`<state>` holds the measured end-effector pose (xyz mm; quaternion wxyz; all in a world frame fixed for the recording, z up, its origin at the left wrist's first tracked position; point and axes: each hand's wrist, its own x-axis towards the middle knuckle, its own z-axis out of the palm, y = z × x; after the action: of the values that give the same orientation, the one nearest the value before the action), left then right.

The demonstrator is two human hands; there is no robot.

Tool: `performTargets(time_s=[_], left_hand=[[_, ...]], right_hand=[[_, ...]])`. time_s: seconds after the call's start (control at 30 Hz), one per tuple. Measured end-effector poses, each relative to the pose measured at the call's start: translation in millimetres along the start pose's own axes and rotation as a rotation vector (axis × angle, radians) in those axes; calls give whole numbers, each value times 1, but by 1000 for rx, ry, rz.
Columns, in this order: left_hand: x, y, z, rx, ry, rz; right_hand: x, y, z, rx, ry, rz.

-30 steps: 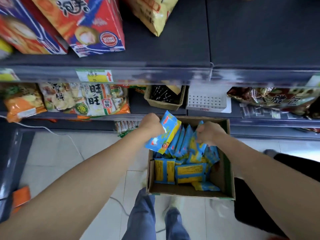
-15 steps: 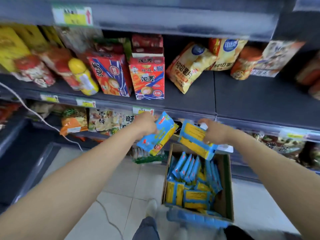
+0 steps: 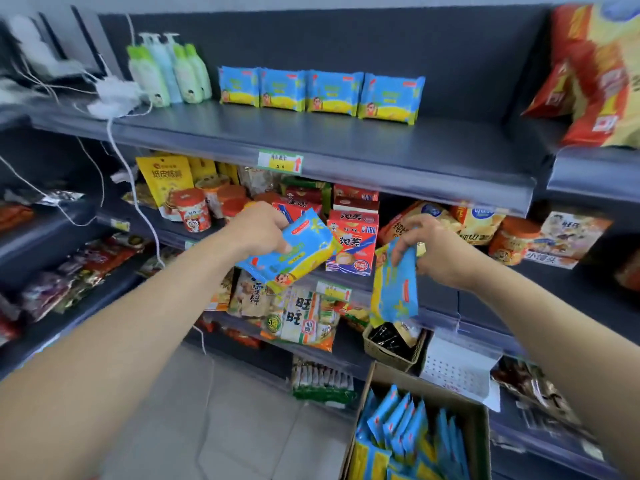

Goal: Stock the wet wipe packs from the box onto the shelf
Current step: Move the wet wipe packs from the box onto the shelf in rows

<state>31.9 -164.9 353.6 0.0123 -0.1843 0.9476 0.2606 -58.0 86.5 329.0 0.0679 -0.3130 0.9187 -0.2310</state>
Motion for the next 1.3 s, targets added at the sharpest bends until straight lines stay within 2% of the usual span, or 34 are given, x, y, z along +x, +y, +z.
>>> performTargets(time_s=[0.07, 0.13, 0.2, 0.4, 0.6, 0.83, 1.0, 1.17, 1.3], left_hand=[[-10, 2, -12, -15, 53, -7], [-18, 5, -22, -59, 90, -11], [-24, 7, -30, -93, 127, -21], [-15, 16, -62, -108, 229, 24], [26, 14, -106, -26, 358, 87], [118, -30, -184, 46, 528, 103], [205, -72, -229, 48, 541, 75], [294, -104, -255, 163, 484, 92], [353, -118, -258, 287, 394, 138]], right_hand=[[0, -11, -7, -35, 49, -63], [3, -23, -14, 59, 38, -103], [5, -32, -24, 169, 64, -114], [16, -64, -57, 205, 113, -132], [71, -102, -81, -10, 247, -235], [198, -150, -85, -60, 396, -156], [302, -177, -75, -155, 457, -157], [386, -188, -67, -205, 461, -83], [432, -191, -55, -352, 433, -27]])
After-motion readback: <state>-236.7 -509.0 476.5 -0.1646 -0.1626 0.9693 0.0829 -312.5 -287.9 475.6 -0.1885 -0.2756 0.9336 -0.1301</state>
